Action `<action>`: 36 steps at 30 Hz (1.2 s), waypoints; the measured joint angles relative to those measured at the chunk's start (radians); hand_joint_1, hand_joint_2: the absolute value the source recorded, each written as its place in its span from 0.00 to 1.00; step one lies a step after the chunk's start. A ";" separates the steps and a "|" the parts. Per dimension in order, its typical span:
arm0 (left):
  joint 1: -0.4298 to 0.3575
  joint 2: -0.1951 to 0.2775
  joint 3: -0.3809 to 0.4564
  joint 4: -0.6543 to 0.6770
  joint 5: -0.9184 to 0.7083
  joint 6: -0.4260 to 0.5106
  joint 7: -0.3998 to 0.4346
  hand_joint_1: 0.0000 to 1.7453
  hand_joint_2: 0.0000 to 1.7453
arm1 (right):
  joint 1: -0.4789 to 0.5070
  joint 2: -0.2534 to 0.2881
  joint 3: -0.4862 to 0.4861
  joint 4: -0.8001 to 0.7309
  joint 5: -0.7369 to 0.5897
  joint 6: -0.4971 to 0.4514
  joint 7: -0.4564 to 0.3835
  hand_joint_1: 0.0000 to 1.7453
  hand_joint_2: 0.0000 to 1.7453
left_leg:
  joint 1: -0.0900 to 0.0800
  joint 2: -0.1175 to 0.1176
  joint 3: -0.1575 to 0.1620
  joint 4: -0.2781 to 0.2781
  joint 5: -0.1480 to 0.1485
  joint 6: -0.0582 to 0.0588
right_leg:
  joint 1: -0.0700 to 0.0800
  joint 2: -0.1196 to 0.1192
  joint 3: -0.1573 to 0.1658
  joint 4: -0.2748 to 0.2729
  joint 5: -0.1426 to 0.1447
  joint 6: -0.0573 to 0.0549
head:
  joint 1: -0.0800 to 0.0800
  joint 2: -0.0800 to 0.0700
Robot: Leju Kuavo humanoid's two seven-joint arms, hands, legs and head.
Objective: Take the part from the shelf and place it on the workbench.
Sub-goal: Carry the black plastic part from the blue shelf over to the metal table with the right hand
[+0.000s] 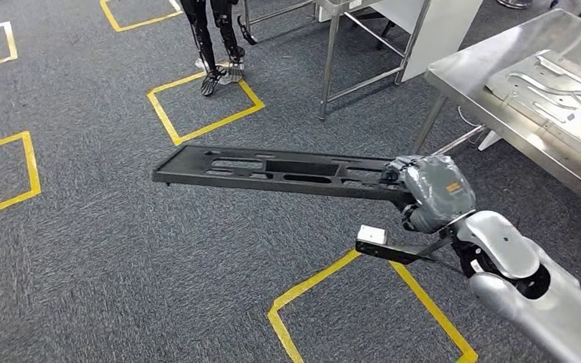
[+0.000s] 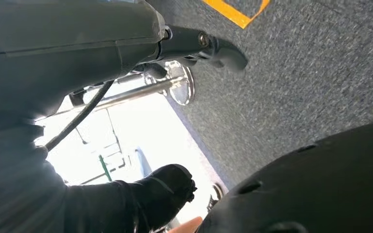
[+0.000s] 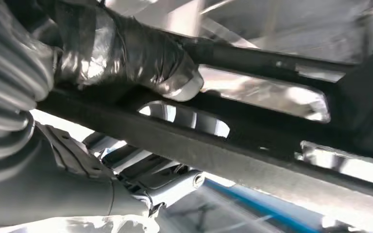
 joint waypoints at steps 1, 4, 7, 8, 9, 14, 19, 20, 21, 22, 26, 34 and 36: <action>-0.002 0.000 0.000 0.000 0.003 0.000 0.004 0.00 1.00 | 0.001 -0.015 -0.014 -0.008 0.000 0.008 -0.001 1.00 1.00 | 0.001 -0.001 0.004 0.004 -0.008 -0.004 | -0.002 0.012 0.003 -0.002 -0.001 -0.006 | 0.000 0.000; -0.005 0.000 0.003 0.000 0.012 0.000 0.014 0.00 1.00 | -0.002 -0.052 -0.045 -0.024 0.000 0.022 0.002 1.00 1.00 | 0.006 -0.065 -0.049 0.128 -0.080 -0.008 | -0.004 0.042 0.012 -0.008 -0.002 -0.025 | -0.001 0.000; -0.006 0.000 0.007 0.000 0.012 0.000 0.014 0.00 1.00 | 0.010 -0.070 -0.064 -0.031 0.015 0.019 0.018 1.00 1.00 | 0.002 -0.100 -0.151 0.302 -0.128 0.000 | 0.004 0.077 0.016 -0.007 -0.006 -0.033 | -0.001 0.000; -0.006 0.000 0.008 0.000 0.009 0.000 0.013 0.00 1.00 | 0.019 -0.075 -0.071 -0.032 0.028 0.017 0.022 1.00 1.00 | 0.000 -0.104 -0.157 0.297 -0.106 0.005 | 0.007 0.090 0.019 -0.006 -0.007 -0.034 | -0.001 0.000; -0.005 0.000 0.008 0.000 0.005 -0.001 0.010 0.00 1.00 | 0.027 -0.080 -0.077 -0.033 0.044 0.013 0.025 1.00 1.00 | -0.002 -0.111 -0.144 0.250 -0.065 0.012 | 0.010 0.104 0.021 -0.006 -0.008 -0.035 | -0.001 0.000; -0.005 0.002 0.008 0.000 -0.008 -0.001 -0.006 0.00 1.00 | 0.063 -0.092 -0.106 -0.034 0.114 -0.018 0.040 1.00 1.00 | -0.008 -0.181 -0.056 0.026 0.035 0.038 | 0.002 0.166 0.013 -0.004 -0.006 -0.019 | -0.001 0.000; -0.011 -0.004 0.008 0.000 -0.006 0.000 0.001 0.00 1.00 | 0.099 -0.108 -0.156 -0.029 0.127 -0.032 0.041 1.00 1.00 | -0.003 -0.121 -0.029 -0.018 0.050 0.056 | 0.003 0.088 -0.030 0.083 -0.060 0.012 | 0.000 0.000; -0.009 -0.004 0.008 0.000 -0.006 -0.001 0.004 0.00 1.00 | 0.102 -0.108 -0.163 -0.027 0.128 -0.033 0.041 1.00 1.00 | -0.003 -0.108 -0.028 -0.021 0.050 0.057 | 0.000 0.061 -0.060 0.143 -0.090 0.018 | 0.001 0.000; -0.008 -0.004 0.008 0.000 -0.006 -0.002 0.007 0.00 1.00 | 0.107 -0.107 -0.167 -0.025 0.128 -0.034 0.041 1.00 1.00 | -0.003 -0.096 -0.027 -0.020 0.048 0.057 | -0.004 0.050 -0.090 0.199 -0.110 0.024 | 0.001 0.000; -0.008 -0.004 0.008 0.000 -0.006 -0.002 0.012 0.00 1.00 | 0.114 -0.107 -0.170 -0.023 0.130 -0.034 0.041 1.00 1.00 | -0.003 -0.083 -0.027 -0.019 0.045 0.056 | -0.009 0.044 -0.108 0.233 -0.116 0.029 | 0.001 0.000; -0.009 -0.006 0.008 0.000 -0.006 -0.005 0.030 0.00 1.00 | 0.135 -0.106 -0.186 -0.018 0.144 -0.035 0.041 1.00 1.00 | -0.002 -0.036 -0.019 -0.006 0.026 0.040 | -0.017 -0.004 -0.021 0.063 -0.016 0.041 | 0.001 0.000; -0.018 -0.005 0.007 0.000 -0.006 -0.009 0.039 0.00 1.00 | 0.141 -0.106 -0.215 -0.014 0.155 -0.039 0.043 1.00 1.00 | 0.000 -0.065 -0.043 0.094 -0.056 0.000 | -0.012 0.032 0.018 -0.017 0.003 -0.014 | 0.000 0.000; -0.020 -0.004 0.008 0.000 -0.007 -0.009 0.036 0.00 1.00 | 0.141 -0.105 -0.216 -0.013 0.157 -0.039 0.044 1.00 1.00 | -0.001 -0.096 -0.113 0.230 -0.114 -0.001 | -0.009 0.054 0.018 -0.016 0.002 -0.021 | -0.001 0.000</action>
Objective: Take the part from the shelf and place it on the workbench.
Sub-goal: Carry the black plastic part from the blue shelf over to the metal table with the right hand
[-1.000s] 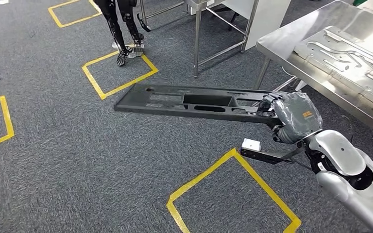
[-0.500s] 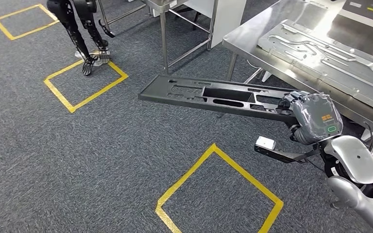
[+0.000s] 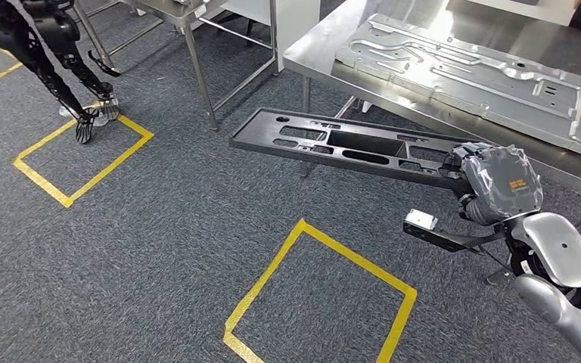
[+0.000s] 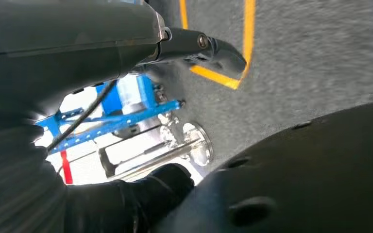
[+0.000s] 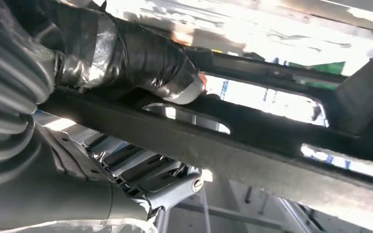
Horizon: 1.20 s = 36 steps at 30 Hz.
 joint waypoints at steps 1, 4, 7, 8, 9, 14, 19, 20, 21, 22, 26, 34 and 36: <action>-0.002 0.000 0.000 0.000 -0.001 -0.001 -0.002 0.00 1.00 | 0.001 0.000 0.000 0.001 0.000 0.000 0.001 1.00 1.00 | -0.001 -0.004 -0.027 0.049 -0.010 0.001 | 0.002 0.013 0.001 0.001 -0.001 -0.001 | 0.000 0.000; 0.000 0.000 -0.002 0.000 -0.009 -0.003 -0.006 0.00 1.00 | 0.010 0.001 -0.006 0.004 0.001 0.000 0.001 1.00 1.00 | -0.002 -0.018 -0.011 -0.020 0.071 0.015 | 0.009 0.055 0.005 0.003 -0.003 -0.003 | 0.000 0.000; 0.009 0.006 -0.004 0.000 -0.011 -0.003 -0.010 0.00 1.00 | 0.020 0.002 -0.016 0.006 0.001 -0.001 0.002 1.00 1.00 | -0.003 -0.080 0.057 -0.192 0.145 0.035 | 0.009 0.095 0.000 0.006 -0.003 0.003 | 0.000 0.000; 0.009 0.007 -0.005 0.000 -0.012 -0.003 -0.011 0.00 1.00 | 0.022 0.002 -0.019 0.007 0.001 -0.002 0.003 1.00 1.00 | -0.004 -0.087 0.065 -0.208 0.144 0.039 | 0.005 0.106 -0.003 0.006 -0.001 0.009 | 0.000 0.000; 0.006 0.007 -0.007 0.000 -0.012 -0.003 -0.012 0.00 1.00 | 0.025 0.002 -0.020 0.008 0.001 -0.002 0.003 1.00 1.00 | -0.006 -0.078 0.069 -0.215 0.145 0.040 | 0.002 0.119 -0.006 0.004 0.001 0.017 | 0.000 0.000; 0.004 0.004 -0.009 0.000 -0.012 -0.004 -0.014 0.00 1.00 | 0.034 -0.007 -0.031 0.008 0.000 -0.003 0.001 1.00 1.00 | 0.001 -0.015 0.092 -0.251 0.159 0.061 | 0.003 0.025 -0.060 0.111 -0.061 0.039 | 0.002 0.000; 0.006 0.003 -0.011 0.000 -0.011 -0.004 -0.014 0.00 1.00 | 0.037 -0.001 -0.033 0.013 0.000 0.007 0.003 1.00 1.00 | 0.002 0.040 0.095 -0.237 0.141 0.054 | -0.017 -0.020 -0.102 0.193 -0.059 0.062 | 0.001 0.000; 0.005 0.003 -0.011 0.000 -0.011 -0.004 -0.013 0.00 1.00 | 0.034 0.000 -0.033 0.014 -0.001 0.016 0.005 1.00 1.00 | 0.003 0.047 0.096 -0.232 0.134 0.048 | -0.020 -0.027 -0.066 0.124 -0.031 0.065 | 0.001 0.000; 0.004 0.004 -0.011 0.000 -0.010 -0.005 -0.012 0.00 1.00 | 0.031 0.002 -0.033 0.016 -0.003 0.028 0.007 1.00 1.00 | 0.002 0.051 0.095 -0.226 0.129 0.040 | -0.019 -0.033 -0.034 0.066 -0.010 0.066 | 0.001 0.000; 0.002 0.005 -0.011 0.000 -0.009 -0.006 -0.011 0.00 1.00 | 0.024 0.004 -0.033 0.018 -0.006 0.042 0.012 1.00 1.00 | 0.000 0.057 0.094 -0.222 0.124 0.033 | -0.018 -0.037 -0.012 0.024 0.001 0.063 | 0.001 0.000; -0.005 0.006 -0.012 0.000 -0.008 -0.014 -0.006 0.00 1.00 | 0.014 -0.006 -0.037 0.023 -0.026 0.061 0.023 1.00 1.00 | -0.003 0.059 0.099 -0.216 0.114 0.013 | -0.012 -0.032 -0.008 0.014 -0.005 0.038 | 0.000 0.000; -0.007 0.005 -0.014 0.000 -0.005 -0.012 -0.014 0.00 1.00 | 0.027 -0.042 -0.086 0.004 -0.054 0.053 0.001 1.00 1.00 | 0.000 -0.003 -0.026 0.030 0.040 0.013 | 0.000 -0.011 0.006 0.011 -0.013 0.007 | 0.000 0.000; -0.002 0.006 -0.015 0.000 -0.007 -0.010 -0.013 0.00 1.00 | 0.029 -0.049 -0.099 -0.001 -0.055 0.056 -0.007 1.00 1.00 | -0.001 -0.009 0.029 -0.102 0.111 0.025 | 0.003 0.000 0.009 0.014 -0.016 0.009 | 0.000 0.000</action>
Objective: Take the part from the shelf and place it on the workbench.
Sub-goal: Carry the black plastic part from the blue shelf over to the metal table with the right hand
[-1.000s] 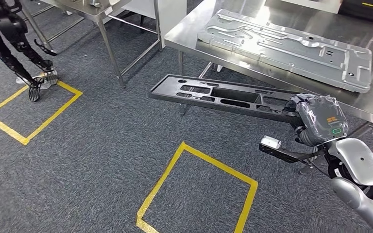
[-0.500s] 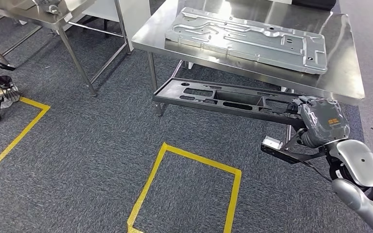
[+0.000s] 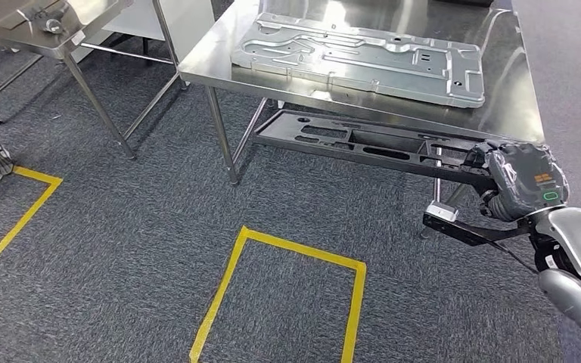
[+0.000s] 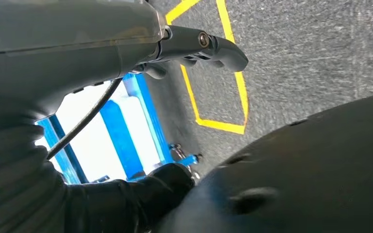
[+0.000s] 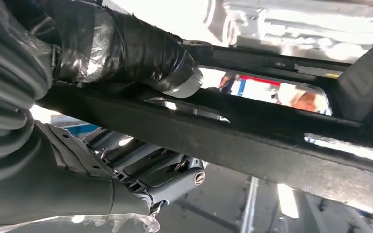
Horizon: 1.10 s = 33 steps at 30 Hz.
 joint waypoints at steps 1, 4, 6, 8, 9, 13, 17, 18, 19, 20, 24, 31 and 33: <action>0.003 0.000 -0.001 0.000 -0.001 0.001 0.000 0.00 1.00 | 0.000 -0.003 -0.006 -0.002 -0.001 0.003 -0.004 1.00 1.00 | -0.001 -0.004 0.022 -0.053 0.017 0.004 | 0.001 0.005 -0.001 0.002 -0.001 0.003 | 0.000 0.000; 0.006 -0.001 -0.002 0.000 -0.002 0.005 -0.001 0.00 1.00 | -0.004 -0.015 -0.018 -0.004 -0.003 0.016 -0.016 1.00 1.00 | -0.003 -0.008 0.043 -0.105 0.021 0.004 | 0.003 0.012 -0.008 0.006 -0.001 0.008 | 0.000 0.000; 0.006 -0.002 -0.002 0.000 -0.002 0.008 -0.002 0.00 1.00 | -0.010 -0.019 -0.019 -0.004 -0.002 0.023 -0.023 1.00 1.00 | -0.005 -0.009 0.043 -0.106 0.022 0.002 | 0.001 0.011 -0.007 0.002 0.001 0.007 | 0.000 0.000; 0.006 -0.001 -0.002 0.000 -0.002 0.010 -0.002 0.00 1.00 | -0.020 -0.020 -0.017 -0.004 0.003 0.027 -0.024 1.00 1.00 | -0.007 -0.009 0.042 -0.106 0.023 0.005 | 0.000 0.010 -0.005 -0.001 0.003 0.010 | 0.000 0.000; 0.006 -0.001 -0.002 0.000 -0.002 0.012 -0.002 0.00 1.00 | -0.027 -0.020 -0.015 -0.004 0.007 0.027 -0.023 1.00 1.00 | -0.008 -0.010 0.041 -0.105 0.023 0.007 | -0.001 0.010 -0.004 -0.003 0.005 0.012 | 0.000 0.000; 0.005 -0.001 -0.002 0.000 -0.001 0.017 -0.002 0.00 1.00 | -0.056 -0.020 -0.003 -0.004 0.019 0.033 -0.018 1.00 1.00 | -0.013 -0.010 0.039 -0.100 0.022 0.015 | -0.006 0.010 -0.004 -0.008 0.009 0.028 | 0.000 0.000; 0.005 -0.001 -0.002 0.000 -0.001 0.019 -0.003 0.00 1.00 | -0.075 -0.020 0.002 -0.003 0.021 0.043 -0.017 1.00 1.00 | -0.018 -0.010 0.037 -0.098 0.022 0.026 | -0.011 0.010 -0.004 -0.010 0.011 0.038 | 0.000 0.000; 0.004 -0.001 -0.003 0.000 -0.001 0.020 -0.003 0.00 1.00 | -0.079 -0.021 0.002 -0.003 0.021 0.044 -0.017 1.00 1.00 | -0.018 -0.010 0.037 -0.100 0.024 0.030 | -0.012 0.010 -0.004 -0.012 0.012 0.041 | 0.000 0.000; 0.004 -0.001 -0.003 0.000 -0.001 0.020 -0.004 0.00 1.00 | -0.083 -0.024 0.002 -0.003 0.021 0.045 -0.017 1.00 1.00 | -0.015 -0.009 0.040 -0.106 0.028 0.035 | -0.013 0.009 -0.004 -0.012 0.012 0.045 | 0.000 0.000; 0.003 -0.001 -0.003 0.000 -0.001 0.020 -0.004 0.00 1.00 | -0.088 -0.027 0.003 -0.003 0.021 0.045 -0.017 1.00 1.00 | -0.012 -0.008 0.044 -0.115 0.032 0.040 | -0.012 0.006 -0.007 -0.005 0.006 0.048 | 0.000 0.000; 0.004 -0.002 -0.003 0.000 -0.002 0.025 -0.011 0.00 1.00 | -0.106 -0.034 0.006 -0.003 0.019 0.047 -0.016 1.00 1.00 | -0.007 -0.001 0.054 -0.134 0.038 0.049 | -0.013 -0.009 -0.100 0.180 -0.084 0.054 | 0.001 0.000; 0.005 -0.006 -0.003 0.000 -0.003 0.027 -0.029 0.00 1.00 | -0.105 -0.054 0.008 -0.005 0.006 0.046 -0.007 1.00 1.00 | -0.004 0.003 0.072 -0.118 0.007 0.021 | -0.013 -0.023 -0.022 0.010 0.021 0.050 | 0.000 0.000; 0.005 -0.006 -0.004 0.000 -0.003 0.027 -0.029 0.00 1.00 | -0.102 -0.060 0.008 -0.006 0.004 0.046 -0.006 1.00 1.00 | -0.007 0.005 0.076 -0.119 0.001 0.009 | -0.007 -0.020 -0.017 -0.001 0.009 0.034 | 0.000 0.000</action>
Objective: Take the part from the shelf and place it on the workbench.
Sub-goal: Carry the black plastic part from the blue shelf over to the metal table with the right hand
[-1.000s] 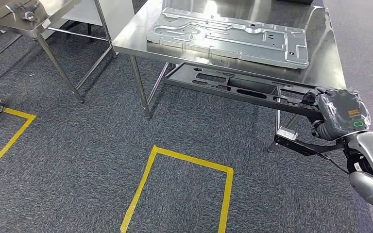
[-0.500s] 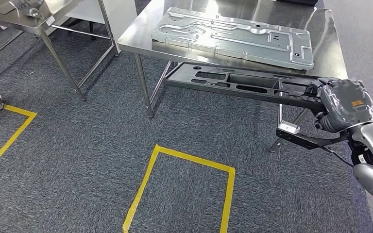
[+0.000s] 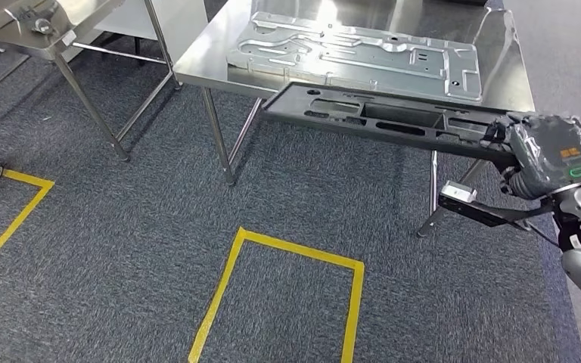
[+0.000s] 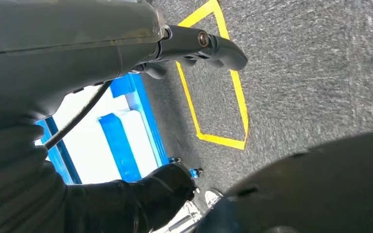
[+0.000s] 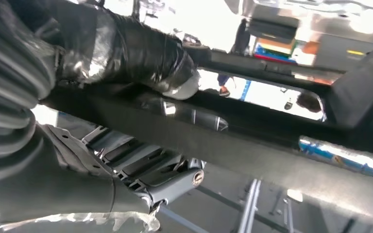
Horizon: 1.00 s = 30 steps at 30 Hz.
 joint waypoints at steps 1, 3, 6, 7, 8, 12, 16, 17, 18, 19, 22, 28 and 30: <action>-0.001 0.000 0.000 0.000 0.000 0.000 0.000 0.00 1.00 | 0.003 -0.002 0.000 0.000 0.000 0.000 0.000 1.00 1.00 | 0.000 0.001 0.003 -0.002 -0.005 -0.006 | -0.002 0.002 0.003 0.000 -0.003 -0.007 | 0.000 0.000; -0.002 0.001 -0.001 0.000 -0.001 0.001 -0.001 0.00 1.00 | 0.005 -0.006 0.000 -0.002 0.000 0.000 0.000 1.00 1.00 | 0.001 0.002 -0.007 0.032 -0.027 -0.015 | -0.005 0.004 0.013 -0.004 -0.010 -0.023 | -0.001 0.000; -0.003 0.002 -0.002 0.000 -0.002 0.001 -0.005 0.00 1.00 | 0.004 -0.007 0.000 -0.003 0.000 0.001 -0.001 1.00 1.00 | 0.002 0.000 -0.111 0.217 -0.095 -0.020 | -0.001 0.005 0.030 -0.006 -0.024 -0.041 | -0.002 0.000; -0.005 0.002 -0.002 0.000 -0.002 0.001 -0.007 0.00 1.00 | 0.005 -0.007 0.000 -0.003 0.000 0.002 -0.001 1.00 1.00 | 0.001 0.000 -0.150 0.275 -0.105 -0.020 | 0.002 0.006 0.036 -0.006 -0.030 -0.043 | -0.002 0.000; -0.007 0.002 -0.003 0.000 -0.003 0.001 -0.009 0.00 1.00 | 0.005 -0.007 0.001 -0.003 0.000 0.002 -0.001 1.00 1.00 | 0.000 0.000 -0.174 0.301 -0.095 -0.017 | 0.005 0.006 0.045 -0.006 -0.037 -0.045 | -0.002 0.000; -0.005 0.006 -0.007 0.000 -0.004 0.001 -0.008 0.00 1.00 | -0.003 -0.004 0.005 -0.002 0.008 0.015 -0.003 1.00 1.00 | -0.011 -0.005 -0.119 0.112 0.061 0.021 | 0.018 0.012 0.085 -0.007 -0.068 -0.045 | -0.001 0.000; -0.003 0.011 -0.015 0.000 -0.006 0.001 -0.008 0.00 1.00 | -0.026 0.010 0.019 0.005 0.025 0.034 -0.003 1.00 1.00 | -0.019 -0.008 -0.065 0.006 0.059 0.041 | 0.013 0.017 0.098 -0.012 -0.065 -0.025 | -0.002 0.000; -0.003 0.011 -0.016 0.000 -0.006 0.001 -0.008 0.00 1.00 | -0.030 0.013 0.024 0.007 0.028 0.037 -0.003 1.00 1.00 | -0.017 -0.009 -0.052 -0.009 0.060 0.042 | 0.012 0.015 0.101 -0.006 -0.063 -0.020 | -0.001 0.000; -0.003 0.012 -0.017 0.000 -0.006 0.001 -0.008 0.00 1.00 | -0.039 0.016 0.030 0.010 0.033 0.040 -0.003 1.00 1.00 | -0.014 -0.009 -0.036 -0.023 0.061 0.044 | 0.012 0.013 0.093 0.012 -0.067 -0.016 | -0.001 0.000; -0.003 0.012 -0.018 0.000 -0.006 0.001 -0.008 0.00 1.00 | -0.051 0.021 0.036 0.014 0.037 0.042 -0.003 1.00 1.00 | -0.010 -0.009 -0.022 -0.034 0.062 0.045 | 0.010 0.011 0.072 0.047 -0.079 -0.011 | -0.001 0.000; -0.004 0.014 -0.018 0.000 -0.006 0.002 -0.008 0.00 1.00 | -0.082 0.039 0.058 0.028 0.049 0.046 0.000 1.00 1.00 | -0.005 -0.010 -0.002 -0.042 0.050 0.044 | -0.002 0.009 -0.043 0.206 -0.133 0.007 | -0.001 0.000; -0.001 0.012 -0.022 0.000 -0.006 0.002 -0.008 0.00 1.00 | -0.098 0.063 0.097 0.049 0.054 0.050 0.000 1.00 1.00 | 0.009 -0.012 0.054 -0.029 -0.011 0.010 | -0.018 -0.005 -0.039 0.014 0.031 0.027 | -0.001 0.000; -0.002 0.013 -0.023 0.000 -0.006 0.002 -0.008 0.00 1.00 | -0.105 0.070 0.105 0.055 0.054 0.049 0.001 1.00 1.00 | 0.007 -0.010 0.053 -0.024 -0.021 -0.002 | -0.010 -0.007 -0.042 0.000 0.035 0.006 | -0.001 0.000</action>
